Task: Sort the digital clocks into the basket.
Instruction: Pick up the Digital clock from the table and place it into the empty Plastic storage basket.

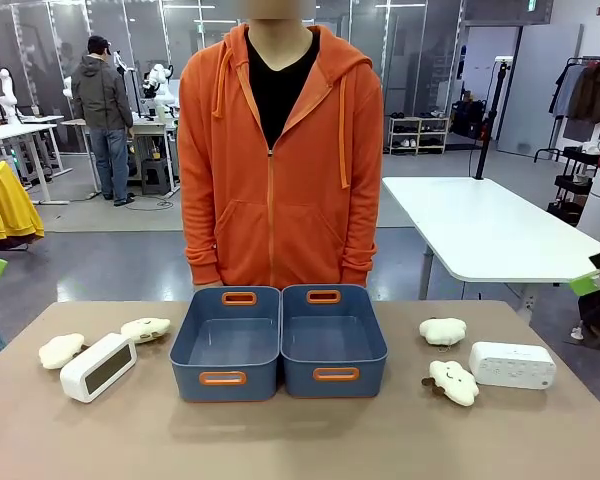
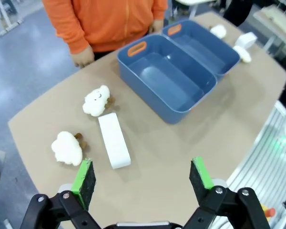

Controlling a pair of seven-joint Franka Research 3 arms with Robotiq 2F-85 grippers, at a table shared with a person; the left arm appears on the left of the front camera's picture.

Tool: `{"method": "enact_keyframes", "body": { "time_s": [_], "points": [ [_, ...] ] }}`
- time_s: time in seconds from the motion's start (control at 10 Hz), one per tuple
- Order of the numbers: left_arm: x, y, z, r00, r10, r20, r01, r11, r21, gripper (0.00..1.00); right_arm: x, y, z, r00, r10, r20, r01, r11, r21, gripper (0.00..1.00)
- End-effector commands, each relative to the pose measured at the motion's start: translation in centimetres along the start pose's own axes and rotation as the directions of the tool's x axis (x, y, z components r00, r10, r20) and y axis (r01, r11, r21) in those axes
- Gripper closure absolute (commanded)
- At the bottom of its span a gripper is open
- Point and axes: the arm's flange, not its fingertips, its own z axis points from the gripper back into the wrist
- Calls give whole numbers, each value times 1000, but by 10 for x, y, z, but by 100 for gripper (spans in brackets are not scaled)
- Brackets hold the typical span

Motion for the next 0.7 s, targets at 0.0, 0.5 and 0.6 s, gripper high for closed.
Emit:
{"method": "enact_keyframes", "body": {
  "time_s": [0.0, 0.5, 0.6],
  "points": [
    [0, -4, 2, 999, -41, -34, 41, 999, -8, 0, 13, 11, 0, 999, 41, 4, -41, 999, 3, 0],
    [0, -4, 2, 999, -41, -34, 41, 999, -8, 0, 13, 11, 0, 999, 41, 4, -41, 999, 3, 0],
    [0, -4, 2, 999, -41, -34, 41, 999, -8, 0, 13, 11, 0, 999, 41, 4, -41, 999, 3, 0]
  ]
}}
